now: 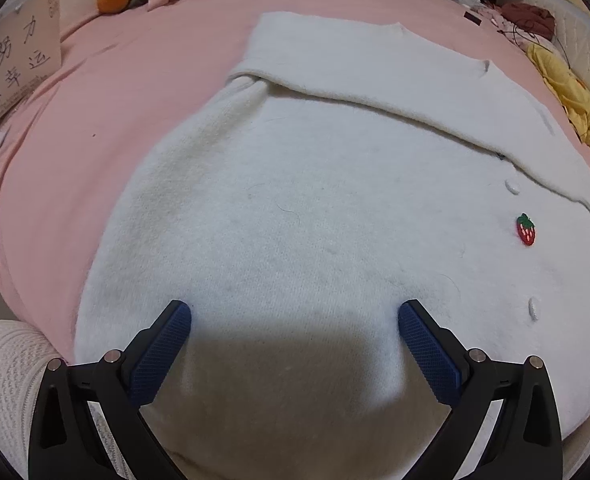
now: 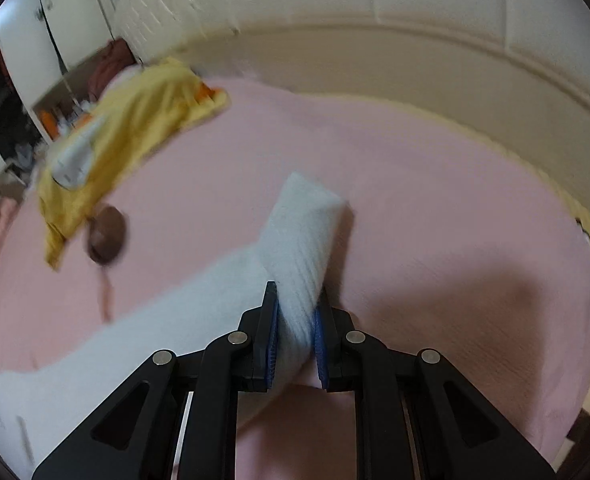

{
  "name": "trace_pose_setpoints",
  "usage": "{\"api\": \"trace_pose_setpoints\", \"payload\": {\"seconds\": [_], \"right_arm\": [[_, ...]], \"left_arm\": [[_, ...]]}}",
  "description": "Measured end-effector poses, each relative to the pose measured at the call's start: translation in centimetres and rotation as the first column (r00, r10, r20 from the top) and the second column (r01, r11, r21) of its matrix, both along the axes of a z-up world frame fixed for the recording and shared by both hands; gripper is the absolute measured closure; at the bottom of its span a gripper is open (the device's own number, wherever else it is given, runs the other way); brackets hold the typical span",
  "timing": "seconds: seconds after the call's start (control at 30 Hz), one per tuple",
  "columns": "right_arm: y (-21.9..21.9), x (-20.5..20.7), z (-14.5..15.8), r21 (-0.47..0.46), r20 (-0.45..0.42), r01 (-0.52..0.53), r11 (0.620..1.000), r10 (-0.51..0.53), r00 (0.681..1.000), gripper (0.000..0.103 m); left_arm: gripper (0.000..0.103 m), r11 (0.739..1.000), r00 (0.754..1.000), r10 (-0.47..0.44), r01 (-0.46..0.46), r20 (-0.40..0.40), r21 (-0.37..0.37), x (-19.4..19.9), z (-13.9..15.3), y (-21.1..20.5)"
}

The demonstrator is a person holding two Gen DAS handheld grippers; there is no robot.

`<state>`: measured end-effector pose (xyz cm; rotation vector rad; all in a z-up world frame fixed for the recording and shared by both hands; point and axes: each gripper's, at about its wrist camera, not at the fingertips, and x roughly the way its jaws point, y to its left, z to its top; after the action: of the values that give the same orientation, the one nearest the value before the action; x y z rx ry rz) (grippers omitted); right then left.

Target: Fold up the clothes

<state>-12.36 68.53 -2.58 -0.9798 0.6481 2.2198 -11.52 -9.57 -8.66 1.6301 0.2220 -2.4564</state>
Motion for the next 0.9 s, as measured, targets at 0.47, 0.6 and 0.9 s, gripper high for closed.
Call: {"api": "trace_pose_setpoints", "payload": {"seconds": [0.47,0.6,0.9], "right_arm": [[-2.8,0.7,4.6,0.148,0.033,-0.157,0.976,0.154,0.988,0.072],[-4.6,-1.4,0.4,0.0,0.17,-0.277,0.961,0.273,0.947,0.072],[-3.4,0.6,7.2,0.242,0.153,-0.016,0.97,-0.022,0.988,0.072]], "left_arm": [[0.0,1.0,1.0,0.001,-0.001,-0.005,0.002,1.7,0.3,-1.1],[0.0,1.0,1.0,0.0,0.0,-0.008,0.006,3.1,0.7,-1.8],[0.0,1.0,1.0,0.001,-0.001,-0.013,0.011,3.7,0.7,-2.1]]}}
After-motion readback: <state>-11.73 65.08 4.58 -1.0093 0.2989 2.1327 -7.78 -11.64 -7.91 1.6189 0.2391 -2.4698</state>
